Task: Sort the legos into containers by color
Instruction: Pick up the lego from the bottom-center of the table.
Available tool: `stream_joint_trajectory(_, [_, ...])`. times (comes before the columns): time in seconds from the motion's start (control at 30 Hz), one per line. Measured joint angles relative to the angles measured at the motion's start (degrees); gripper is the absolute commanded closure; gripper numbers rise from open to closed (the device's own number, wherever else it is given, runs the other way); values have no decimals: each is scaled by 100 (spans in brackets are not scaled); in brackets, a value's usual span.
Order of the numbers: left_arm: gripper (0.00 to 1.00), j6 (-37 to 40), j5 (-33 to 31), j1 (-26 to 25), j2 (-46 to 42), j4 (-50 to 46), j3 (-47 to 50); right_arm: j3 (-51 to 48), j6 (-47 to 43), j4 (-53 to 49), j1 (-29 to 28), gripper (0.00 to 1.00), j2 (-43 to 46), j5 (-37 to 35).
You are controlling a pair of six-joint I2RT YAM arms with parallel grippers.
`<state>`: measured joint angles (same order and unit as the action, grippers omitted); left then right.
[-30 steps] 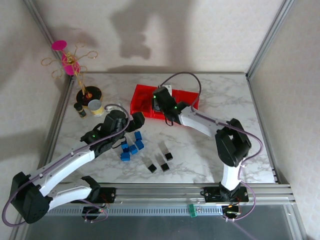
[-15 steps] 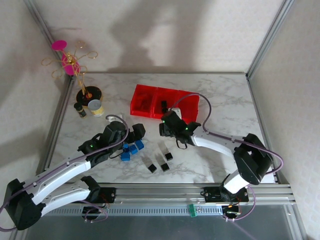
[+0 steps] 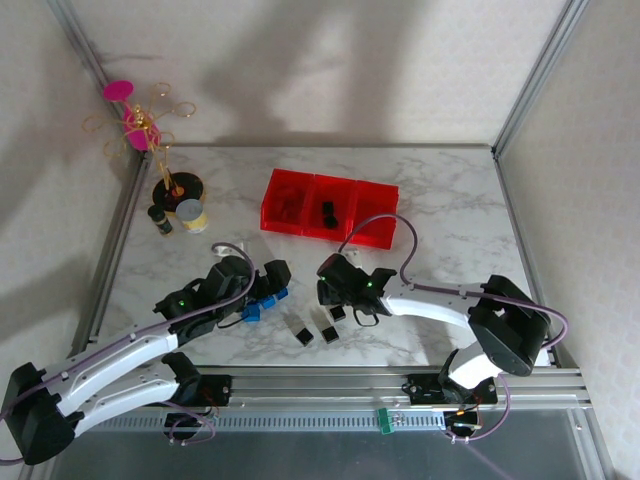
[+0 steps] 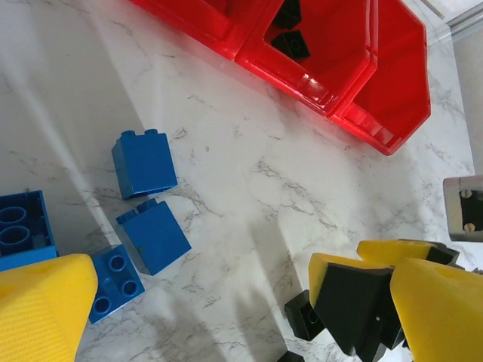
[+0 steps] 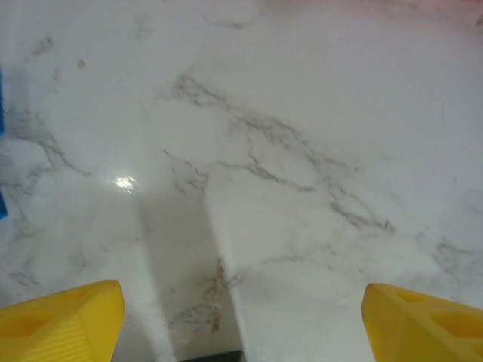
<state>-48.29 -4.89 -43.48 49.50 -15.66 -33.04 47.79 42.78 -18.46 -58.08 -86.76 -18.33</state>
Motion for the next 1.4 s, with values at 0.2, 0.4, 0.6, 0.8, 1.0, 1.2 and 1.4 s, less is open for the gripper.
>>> stream_joint_trajectory(0.2, [0,-85,-4,2,-35,0,24,-116,208,24,-326,23,-122,63])
stream_joint_trajectory(0.4, [0,-109,-26,2,-26,20,85,-146,411,35,-610,39,-361,151])
stream_joint_trajectory(0.6, [0,-127,-24,0,17,9,94,-149,557,13,-643,52,-452,144])
stream_joint_trajectory(0.8, [1,-129,-26,0,17,4,94,-153,605,-28,-658,64,-452,120])
stream_joint_trajectory(1.0, [0,-127,-46,0,15,4,94,-153,612,-74,-667,71,-358,31])
stream_joint_trajectory(1.2, [0,-81,-127,0,37,-2,68,-7,564,-208,-627,70,-55,-118])
stream_joint_trajectory(1.4, [0,76,-365,0,271,-46,-299,588,184,-210,-216,69,42,-323])
